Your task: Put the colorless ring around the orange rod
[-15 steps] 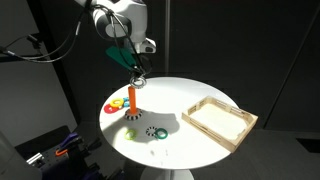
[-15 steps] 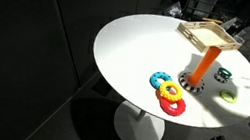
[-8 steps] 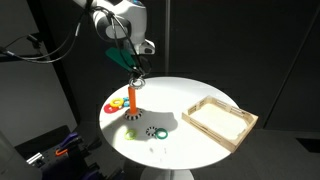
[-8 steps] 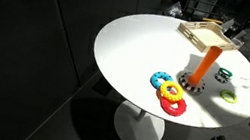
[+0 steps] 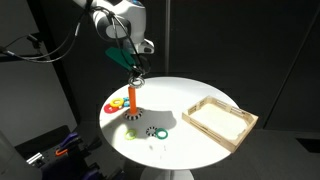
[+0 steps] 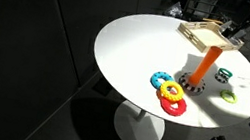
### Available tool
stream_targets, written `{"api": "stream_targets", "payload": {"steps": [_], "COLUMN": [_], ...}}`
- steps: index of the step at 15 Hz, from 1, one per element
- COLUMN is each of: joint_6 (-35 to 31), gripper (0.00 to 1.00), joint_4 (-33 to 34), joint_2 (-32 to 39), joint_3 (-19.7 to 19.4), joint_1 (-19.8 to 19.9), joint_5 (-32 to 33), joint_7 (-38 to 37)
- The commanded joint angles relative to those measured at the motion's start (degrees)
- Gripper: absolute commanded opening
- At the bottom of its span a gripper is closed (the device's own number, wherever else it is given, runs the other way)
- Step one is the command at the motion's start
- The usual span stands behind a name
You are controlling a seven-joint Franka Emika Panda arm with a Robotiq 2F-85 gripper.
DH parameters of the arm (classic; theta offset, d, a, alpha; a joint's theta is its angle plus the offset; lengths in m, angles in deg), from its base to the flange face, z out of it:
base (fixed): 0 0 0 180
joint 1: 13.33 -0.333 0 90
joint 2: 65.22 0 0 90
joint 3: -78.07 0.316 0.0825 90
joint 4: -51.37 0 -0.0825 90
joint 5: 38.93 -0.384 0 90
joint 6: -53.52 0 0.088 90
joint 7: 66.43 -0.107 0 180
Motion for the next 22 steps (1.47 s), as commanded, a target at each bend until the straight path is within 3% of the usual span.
{"api": "stream_targets", "payload": {"steps": [1,13,22], "joint_6": [-0.15,0.85,1.06], "gripper": [0.08,0.1,0.12], "joint_4": [2.2,3.87,4.64], "joint_2": [1.09,4.34,6.11], "joint_3": [0.75,3.58,4.8], "joint_1": [-0.68,-2.67,-3.08], "joint_5": [1.37,12.73,16.03], "joint_7": [-1.01,-4.5,-5.02]}}
